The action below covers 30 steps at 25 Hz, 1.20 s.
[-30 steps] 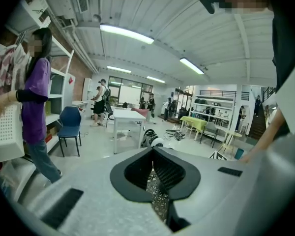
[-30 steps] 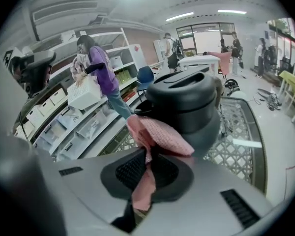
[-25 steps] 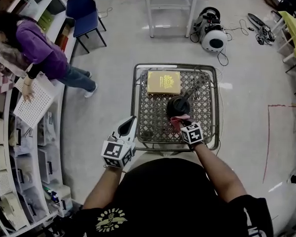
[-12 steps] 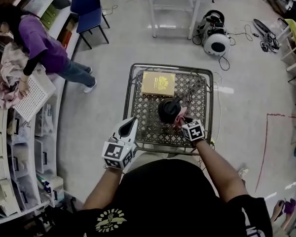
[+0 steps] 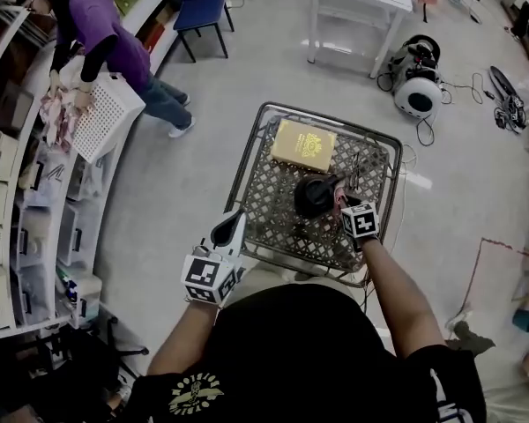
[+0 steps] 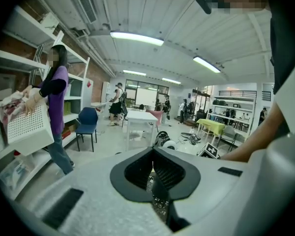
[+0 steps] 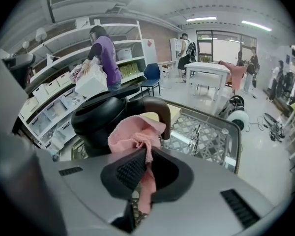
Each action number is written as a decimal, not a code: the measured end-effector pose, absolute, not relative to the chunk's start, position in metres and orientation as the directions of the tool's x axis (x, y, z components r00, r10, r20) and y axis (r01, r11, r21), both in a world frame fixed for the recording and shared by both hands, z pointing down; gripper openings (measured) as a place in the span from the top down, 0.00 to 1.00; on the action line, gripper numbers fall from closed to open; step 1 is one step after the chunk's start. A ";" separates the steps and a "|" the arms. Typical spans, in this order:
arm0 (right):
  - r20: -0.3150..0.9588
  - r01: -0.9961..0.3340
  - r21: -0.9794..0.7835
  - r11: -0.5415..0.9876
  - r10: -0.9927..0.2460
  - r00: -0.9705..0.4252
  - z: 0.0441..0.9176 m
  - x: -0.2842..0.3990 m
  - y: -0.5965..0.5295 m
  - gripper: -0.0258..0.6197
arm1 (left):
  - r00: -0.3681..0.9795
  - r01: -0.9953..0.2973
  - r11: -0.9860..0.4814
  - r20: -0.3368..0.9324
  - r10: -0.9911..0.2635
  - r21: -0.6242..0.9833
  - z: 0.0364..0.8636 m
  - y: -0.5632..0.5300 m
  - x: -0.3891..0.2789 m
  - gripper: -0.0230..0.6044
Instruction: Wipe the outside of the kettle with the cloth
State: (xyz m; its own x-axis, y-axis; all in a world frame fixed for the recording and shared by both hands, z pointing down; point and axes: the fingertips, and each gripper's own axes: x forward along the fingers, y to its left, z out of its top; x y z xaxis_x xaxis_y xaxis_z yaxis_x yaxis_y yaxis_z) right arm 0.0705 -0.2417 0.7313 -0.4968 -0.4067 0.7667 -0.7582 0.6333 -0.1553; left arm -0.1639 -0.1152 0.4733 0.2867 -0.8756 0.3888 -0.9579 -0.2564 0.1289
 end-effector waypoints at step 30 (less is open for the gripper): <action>0.769 -0.766 -0.322 0.557 -0.318 -0.555 0.769 -0.060 -0.141 0.92 | 0.489 -0.864 -0.490 0.417 -0.766 0.114 0.486 -0.152 -0.226 0.95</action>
State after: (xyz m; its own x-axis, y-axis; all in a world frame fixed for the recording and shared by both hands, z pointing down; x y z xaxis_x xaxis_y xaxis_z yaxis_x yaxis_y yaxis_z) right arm -0.0603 -0.1405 0.7689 -0.5547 -0.3184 0.7688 -0.7656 0.5572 -0.3216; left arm -0.2257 -0.1524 0.4859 0.4893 -0.7659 0.4171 -0.8643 -0.4899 0.1141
